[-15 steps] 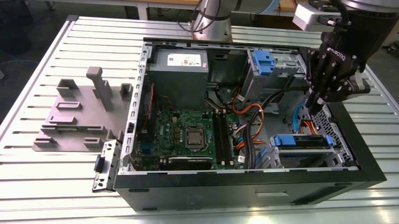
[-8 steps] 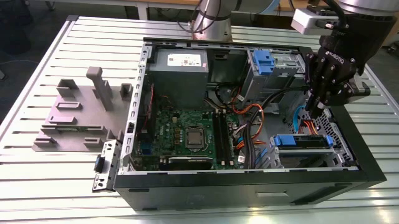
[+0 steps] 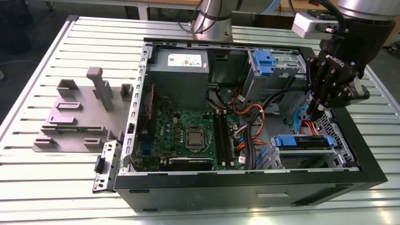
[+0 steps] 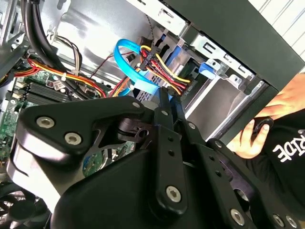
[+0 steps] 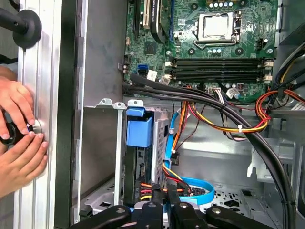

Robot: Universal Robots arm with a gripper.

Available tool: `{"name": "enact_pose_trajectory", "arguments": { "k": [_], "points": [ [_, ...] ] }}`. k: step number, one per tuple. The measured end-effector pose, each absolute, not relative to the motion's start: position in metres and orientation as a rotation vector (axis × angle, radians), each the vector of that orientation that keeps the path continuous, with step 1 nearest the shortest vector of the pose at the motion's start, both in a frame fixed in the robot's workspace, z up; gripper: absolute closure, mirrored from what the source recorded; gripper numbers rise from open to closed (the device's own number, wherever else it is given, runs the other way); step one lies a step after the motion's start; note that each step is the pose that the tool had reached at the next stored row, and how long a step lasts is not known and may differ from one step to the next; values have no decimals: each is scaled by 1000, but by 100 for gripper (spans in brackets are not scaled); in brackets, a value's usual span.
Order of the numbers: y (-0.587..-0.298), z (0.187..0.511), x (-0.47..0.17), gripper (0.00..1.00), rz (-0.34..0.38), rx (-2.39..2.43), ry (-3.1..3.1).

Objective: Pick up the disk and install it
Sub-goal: 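Insert the second disk wire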

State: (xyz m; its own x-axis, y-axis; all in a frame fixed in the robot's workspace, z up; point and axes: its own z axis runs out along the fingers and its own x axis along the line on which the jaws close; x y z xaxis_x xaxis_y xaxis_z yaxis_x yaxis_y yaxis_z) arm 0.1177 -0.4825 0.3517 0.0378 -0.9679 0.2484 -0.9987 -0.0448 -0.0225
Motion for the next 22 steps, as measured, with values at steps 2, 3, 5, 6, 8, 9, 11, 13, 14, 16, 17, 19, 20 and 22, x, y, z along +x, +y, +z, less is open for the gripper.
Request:
{"name": "enact_pose_trajectory", "arguments": {
  "k": [2,3,5,6,8,9,11,13,14,16,17,19,20,22],
  "points": [
    [-482,352,118,84,294,2144,-2056],
    [-482,352,118,84,294,2144,-2056],
    [-482,351,118,84,294,2144,-2056],
    [-482,351,117,84,294,2145,-2056],
    [-483,351,112,84,297,2146,-2057],
    [-483,351,109,84,299,2146,-2057],
    [-483,351,106,84,302,2147,-2059],
    [-483,351,106,84,303,2148,-2058],
    [-484,350,105,84,303,2149,-2058],
    [-486,350,105,84,294,2155,-2065],
    [-488,349,105,84,286,2159,-2070],
    [-490,348,105,84,270,2168,-2079],
    [-492,348,105,84,263,2172,-2083],
    [-496,347,104,84,255,2179,-2090]
  ]
}}
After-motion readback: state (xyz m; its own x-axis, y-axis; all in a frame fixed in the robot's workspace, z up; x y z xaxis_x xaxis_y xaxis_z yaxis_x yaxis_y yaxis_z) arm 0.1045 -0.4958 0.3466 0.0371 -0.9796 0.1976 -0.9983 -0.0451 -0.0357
